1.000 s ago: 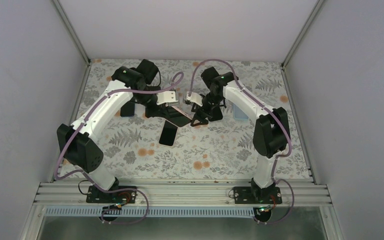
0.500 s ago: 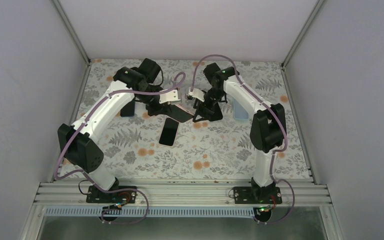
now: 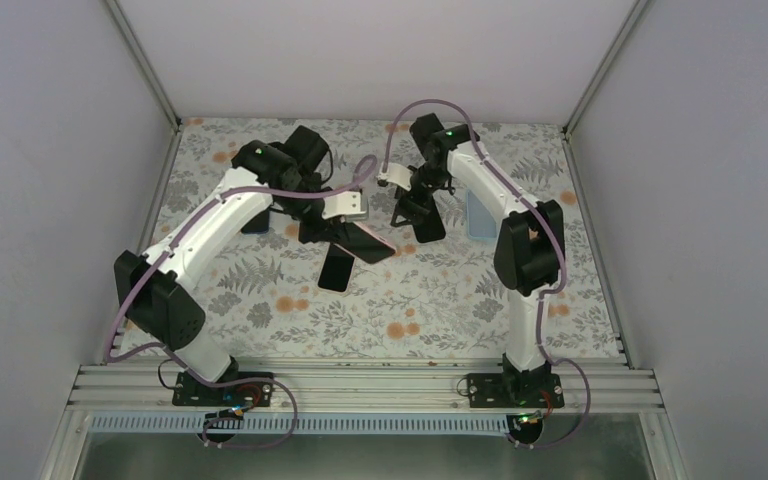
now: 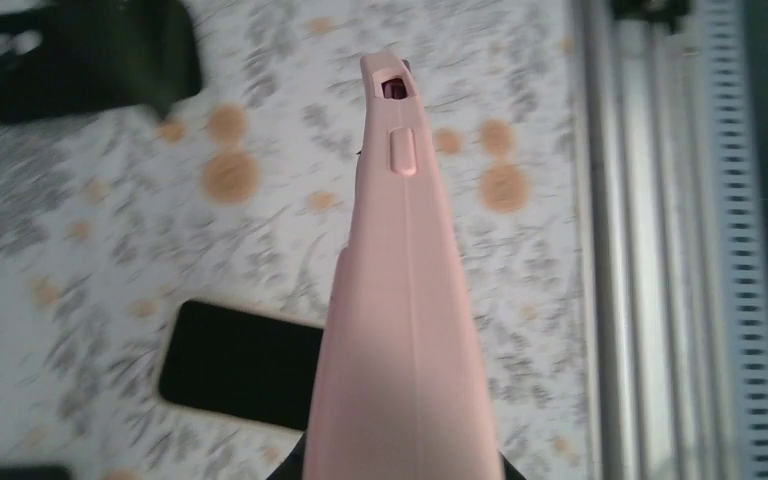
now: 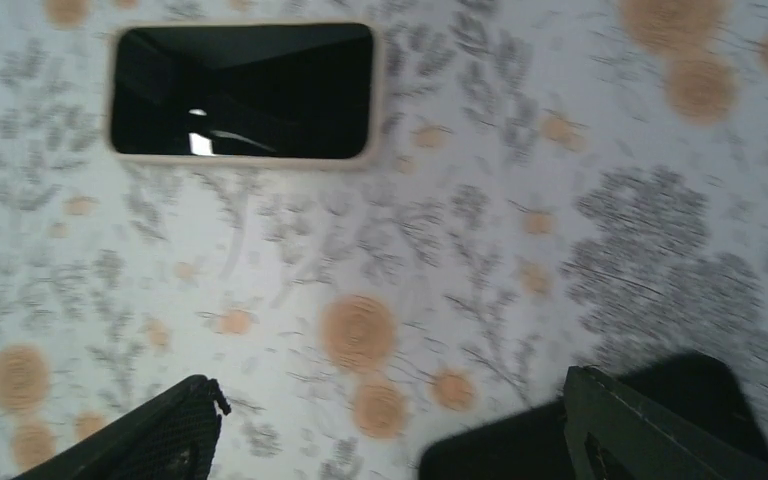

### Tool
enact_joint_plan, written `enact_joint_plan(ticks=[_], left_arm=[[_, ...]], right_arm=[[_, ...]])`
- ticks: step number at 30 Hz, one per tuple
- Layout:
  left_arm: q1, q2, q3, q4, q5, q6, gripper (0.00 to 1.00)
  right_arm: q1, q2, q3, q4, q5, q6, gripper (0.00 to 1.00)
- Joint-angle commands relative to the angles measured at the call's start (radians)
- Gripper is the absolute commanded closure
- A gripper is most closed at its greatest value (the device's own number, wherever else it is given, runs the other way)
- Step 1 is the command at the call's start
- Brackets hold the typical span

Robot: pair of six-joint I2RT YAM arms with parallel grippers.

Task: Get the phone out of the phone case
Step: Remove the phone case from the phone.

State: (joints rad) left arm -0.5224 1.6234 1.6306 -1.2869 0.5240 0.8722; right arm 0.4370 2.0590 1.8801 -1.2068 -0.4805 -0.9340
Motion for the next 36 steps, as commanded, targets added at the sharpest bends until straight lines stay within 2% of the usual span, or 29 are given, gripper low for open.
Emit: enact_joint_plan(ticks=[1,8,12,15,18,25,36], left_arm=[[-0.038,-0.067,0.011,-0.072,0.160,0.040,0.98],[-0.032,-0.039,0.016,-0.071,0.113,0.055,0.98],[-0.006,-0.005,0.036,-0.047,0.072,0.026,0.98],[0.001,0.001,0.023,0.019,0.031,-0.011,0.98],[0.001,0.015,0.032,0.019,0.045,-0.008,0.98],[0.001,0.028,0.062,-0.001,0.085,0.001,0.98],[0.001,0.027,0.072,-0.036,0.109,0.013,0.98]], right_arm=[[-0.035,0.015,0.036,0.095,0.079,0.008,0.16],[-0.041,-0.027,0.026,0.032,0.037,-0.003,0.16],[-0.028,-0.162,-0.114,0.020,-0.012,-0.017,0.16],[0.008,-0.276,-0.282,0.072,-0.002,0.003,0.16],[0.052,-0.339,-0.371,0.114,0.008,0.040,0.16],[0.076,-0.371,-0.411,0.167,-0.035,0.082,0.17],[0.077,-0.346,-0.398,0.192,-0.015,0.077,0.18]])
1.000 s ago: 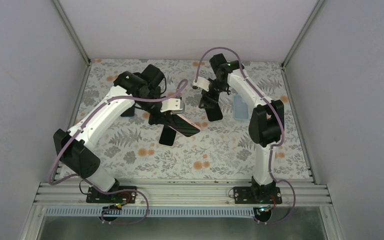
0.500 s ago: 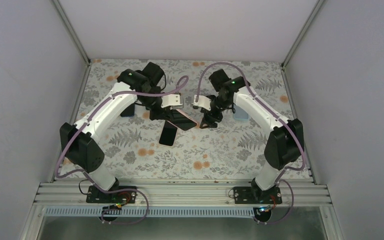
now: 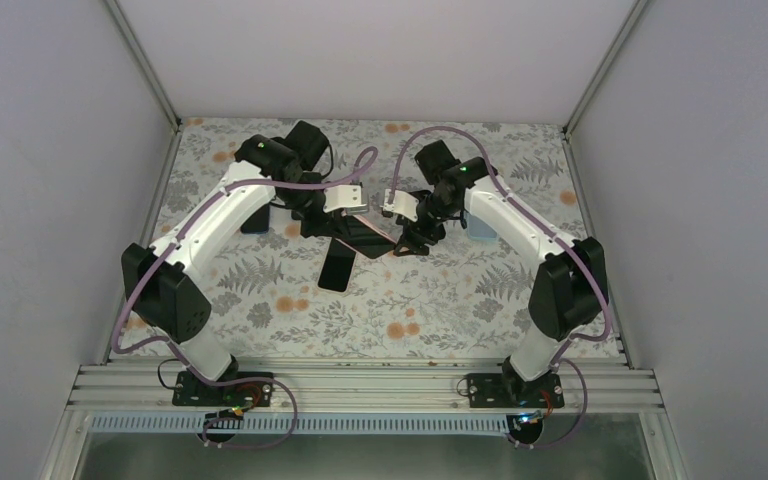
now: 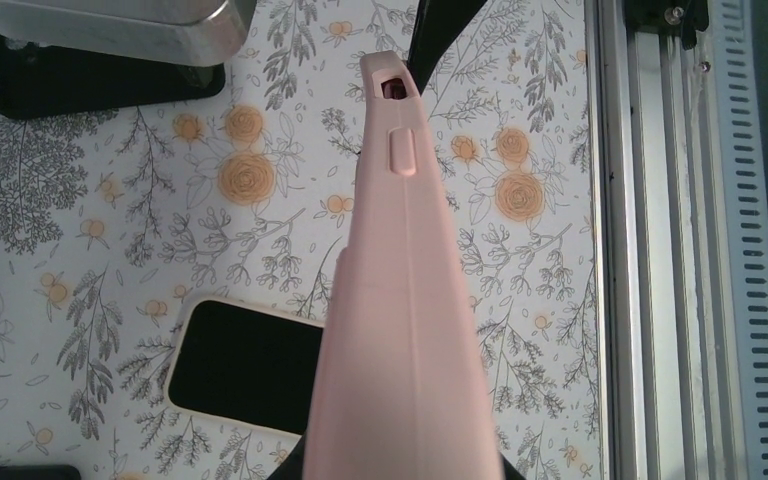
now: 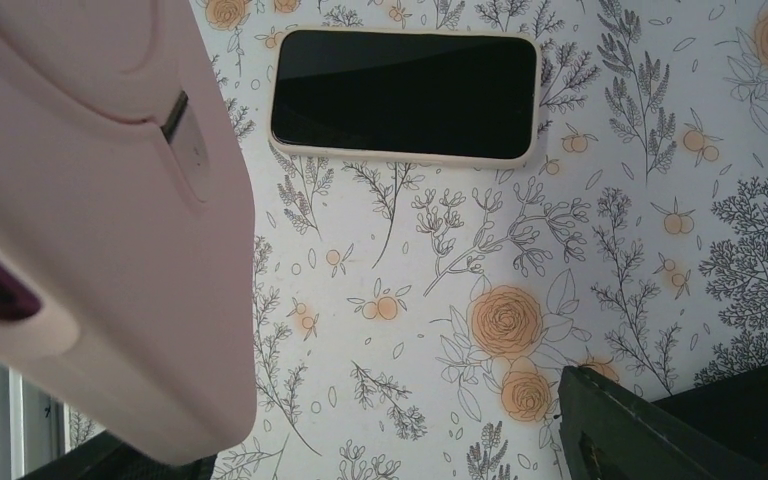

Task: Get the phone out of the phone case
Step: Remove the phone case from the phone.

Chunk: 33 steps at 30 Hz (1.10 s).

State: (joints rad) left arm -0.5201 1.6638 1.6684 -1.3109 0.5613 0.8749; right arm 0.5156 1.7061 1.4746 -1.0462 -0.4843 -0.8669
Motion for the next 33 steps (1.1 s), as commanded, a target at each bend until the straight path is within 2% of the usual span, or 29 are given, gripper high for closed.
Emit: enact_joint_plan(ticks=[1,23,33], left_arm=[[-0.001,-0.013,0.033,-0.016,0.073,0.011,0.98],[0.000,-0.013,0.018,-0.017,0.078,0.026,0.98],[0.001,-0.012,0.036,0.029,0.051,0.000,0.98]], right_arm=[[-0.003,0.010,0.010,0.033,-0.011,0.009,0.18],[-0.025,0.040,0.047,0.021,-0.030,-0.009,0.19],[-0.025,0.039,0.047,-0.068,-0.059,-0.053,0.20]])
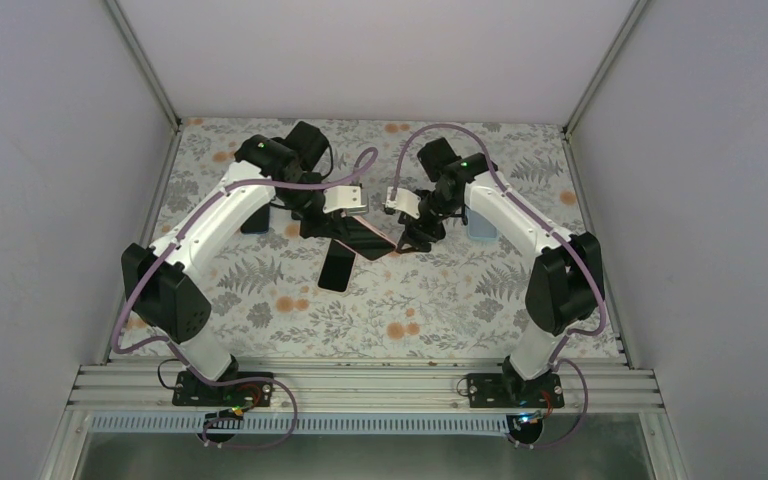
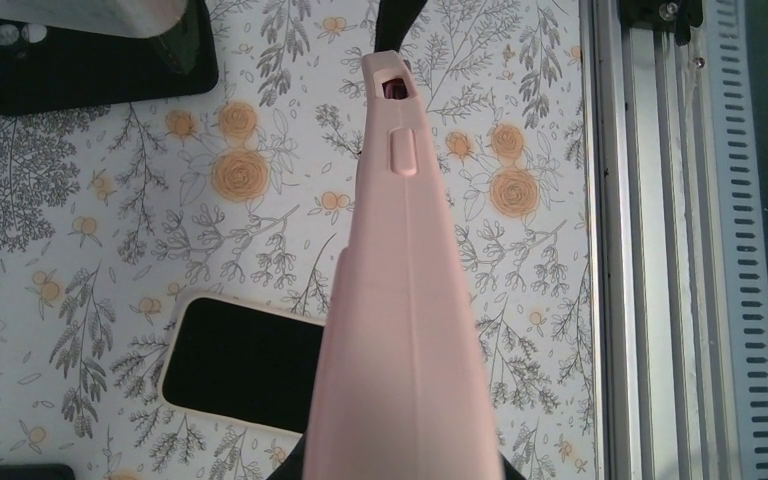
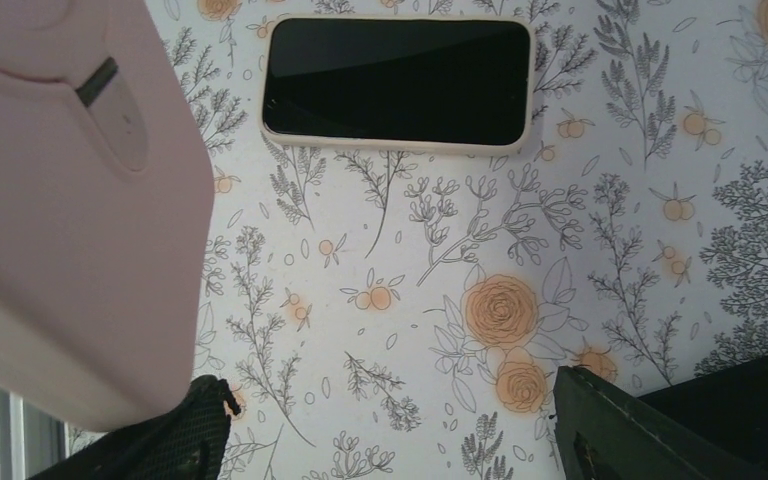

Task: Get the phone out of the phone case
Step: Remove the phone case from the phone.

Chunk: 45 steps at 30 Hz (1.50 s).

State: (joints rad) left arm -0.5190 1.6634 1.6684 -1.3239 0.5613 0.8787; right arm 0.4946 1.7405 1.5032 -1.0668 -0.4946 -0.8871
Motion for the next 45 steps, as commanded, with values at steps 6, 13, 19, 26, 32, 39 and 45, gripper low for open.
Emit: enact_joint_plan(ticks=[6,13,19,26,32,39,45], left_arm=[[0.001,-0.008,0.025,0.050,0.061,-0.007,0.98],[0.000,0.000,0.044,0.035,0.085,-0.005,0.98],[-0.001,0.004,0.057,0.004,0.095,0.011,0.98],[-0.001,0.001,0.053,-0.025,0.108,0.034,0.98],[0.000,-0.006,0.047,-0.021,0.111,0.037,0.98],[-0.004,0.012,0.041,-0.031,0.144,0.050,0.98],[-0.015,-0.025,0.011,-0.034,0.168,0.084,0.98]], right_arm=[[-0.003,-0.011,0.009,-0.042,-0.056,-0.035,0.19],[-0.003,0.002,0.009,-0.013,-0.053,-0.026,0.20],[-0.011,0.013,0.012,0.021,-0.033,-0.024,0.20],[-0.029,0.038,0.045,0.014,-0.040,-0.034,0.21],[-0.042,0.038,0.056,0.011,-0.052,-0.037,0.21],[-0.045,0.039,0.065,0.021,-0.057,-0.031,0.21],[-0.055,0.051,0.089,0.054,-0.029,-0.019,0.22]])
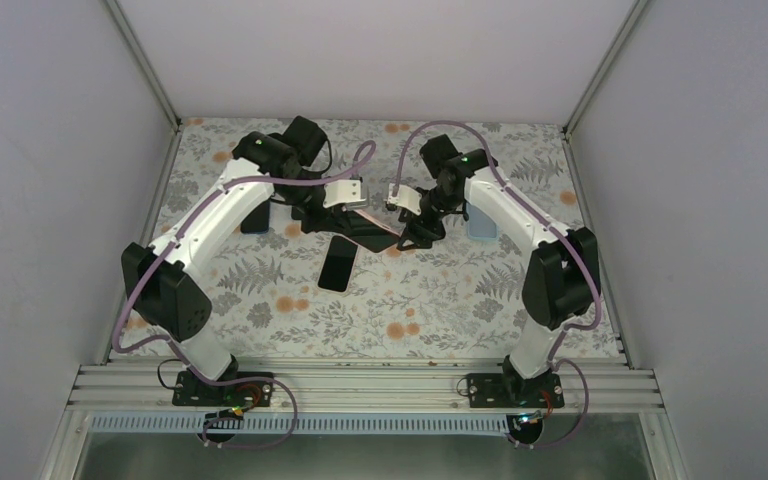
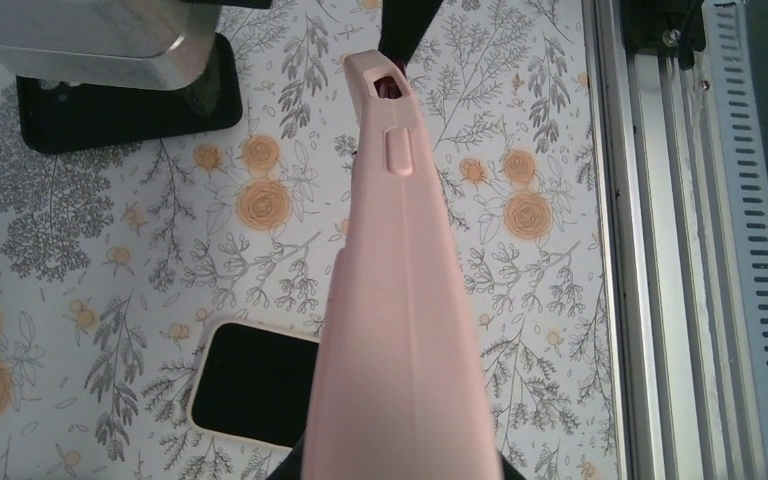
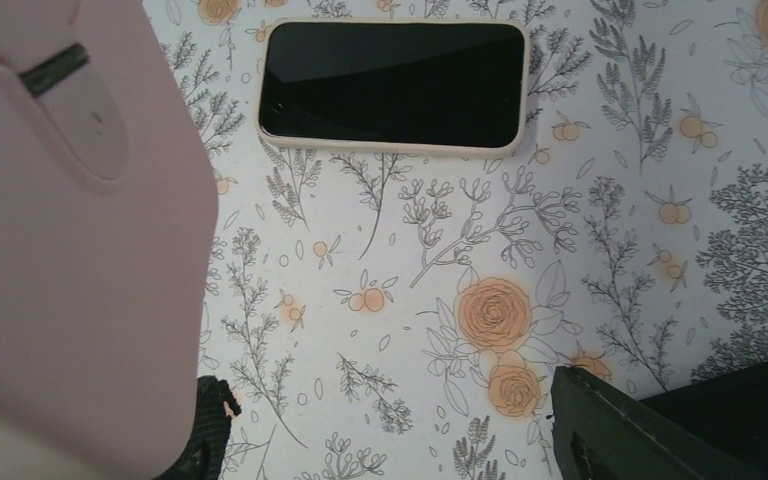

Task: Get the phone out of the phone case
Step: Remove the phone case from the phone.

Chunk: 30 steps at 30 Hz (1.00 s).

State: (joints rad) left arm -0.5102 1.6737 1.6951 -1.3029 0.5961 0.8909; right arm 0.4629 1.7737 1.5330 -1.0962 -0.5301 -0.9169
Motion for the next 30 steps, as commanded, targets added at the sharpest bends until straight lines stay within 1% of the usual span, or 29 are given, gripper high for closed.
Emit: enact_joint_plan(ticks=[1,5,11,14,17,19,21,25,27,30], left_arm=[[-0.031,-0.049,-0.024,-0.055,0.139,0.082,0.98],[-0.040,-0.067,-0.042,-0.055,0.164,0.092,0.98],[-0.059,-0.043,-0.056,-0.055,0.204,0.103,0.98],[-0.068,-0.020,-0.040,-0.055,0.229,0.105,0.98],[-0.072,0.014,0.000,-0.053,0.279,0.104,0.98],[-0.073,0.040,0.041,-0.053,0.309,0.104,0.98],[-0.073,0.072,0.087,-0.043,0.328,0.092,0.98],[-0.073,0.116,0.139,0.048,0.323,0.023,0.98],[-0.073,0.140,0.167,0.080,0.326,-0.006,0.98],[-0.073,0.173,0.218,0.096,0.333,-0.027,0.98]], right_arm=[[-0.029,0.022,0.071,0.084,0.004,0.012,0.22],[-0.035,0.041,0.121,0.082,-0.006,0.015,0.22],[-0.035,0.065,0.188,0.071,-0.034,0.028,0.21],[-0.033,0.069,0.209,0.081,-0.092,0.049,0.20],[-0.016,0.049,0.184,0.153,-0.159,0.096,0.19],[0.009,0.042,0.174,0.172,-0.202,0.115,0.19],[0.053,0.045,0.189,0.147,-0.240,0.107,0.18],[0.153,0.042,0.229,0.110,-0.289,0.125,0.17],[0.190,0.019,0.224,0.151,-0.306,0.170,0.16],[0.200,-0.027,0.207,0.254,-0.377,0.252,0.15]])
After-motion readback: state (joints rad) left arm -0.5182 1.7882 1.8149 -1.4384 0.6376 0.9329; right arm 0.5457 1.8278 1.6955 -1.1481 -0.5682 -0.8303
